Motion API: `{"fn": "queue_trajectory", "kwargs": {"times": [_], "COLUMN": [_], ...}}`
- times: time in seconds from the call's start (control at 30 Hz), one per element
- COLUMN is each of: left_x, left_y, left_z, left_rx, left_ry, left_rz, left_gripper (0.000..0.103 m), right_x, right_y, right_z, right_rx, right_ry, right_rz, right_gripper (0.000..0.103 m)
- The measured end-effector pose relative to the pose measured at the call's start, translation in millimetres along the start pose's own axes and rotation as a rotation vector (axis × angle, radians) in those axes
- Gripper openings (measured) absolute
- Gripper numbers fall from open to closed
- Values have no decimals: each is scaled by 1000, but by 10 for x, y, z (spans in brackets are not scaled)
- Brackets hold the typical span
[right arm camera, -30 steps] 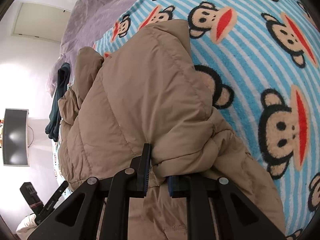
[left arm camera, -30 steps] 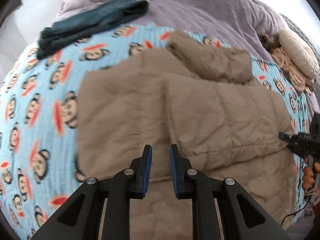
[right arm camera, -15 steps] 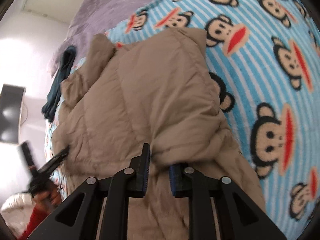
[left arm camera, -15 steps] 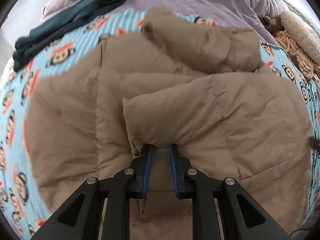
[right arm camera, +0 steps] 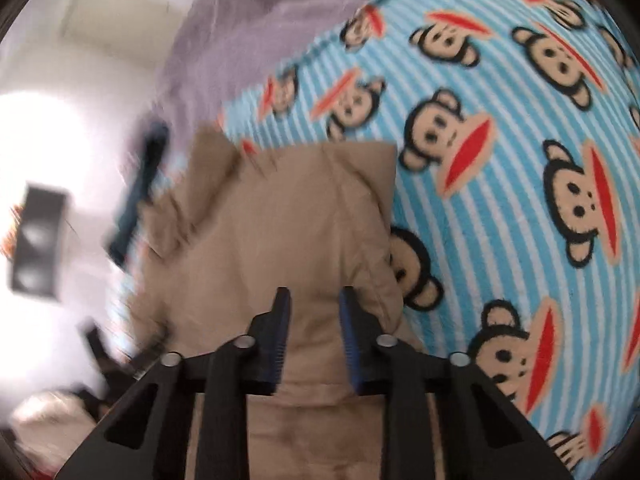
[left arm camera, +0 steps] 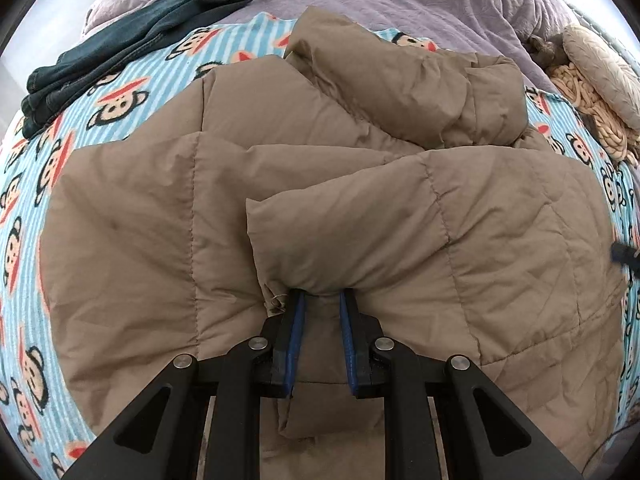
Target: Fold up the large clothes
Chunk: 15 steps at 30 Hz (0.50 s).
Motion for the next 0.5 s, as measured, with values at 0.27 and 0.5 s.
{"fn": "queue_trajectory", "kwargs": {"times": [0.27,0.5], "left_x": [51,-159], "left_y": [-5,-16], "left_z": [-55,-50], "left_rx": [17,13], "left_ry": [-21,-67], "left_rz": [-25,-40], "left_gripper": [20,20], "right_x": [319,153], "right_y": [81,115], "right_z": [-286,-171], "right_rx": [-22,-75], "right_ry": [127,236], "right_rz": [-7,-25], "right_gripper": [7,11]}}
Point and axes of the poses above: each gripper's, at about its wrist camera, not at the fingertips, and x roughly the way its jaws point, z to its left, y to its underside, the point moved 10 cm from there along x, roughly the way its jaws point, and after that the axes turned 3 degrees about z, right-handed, at the moved point
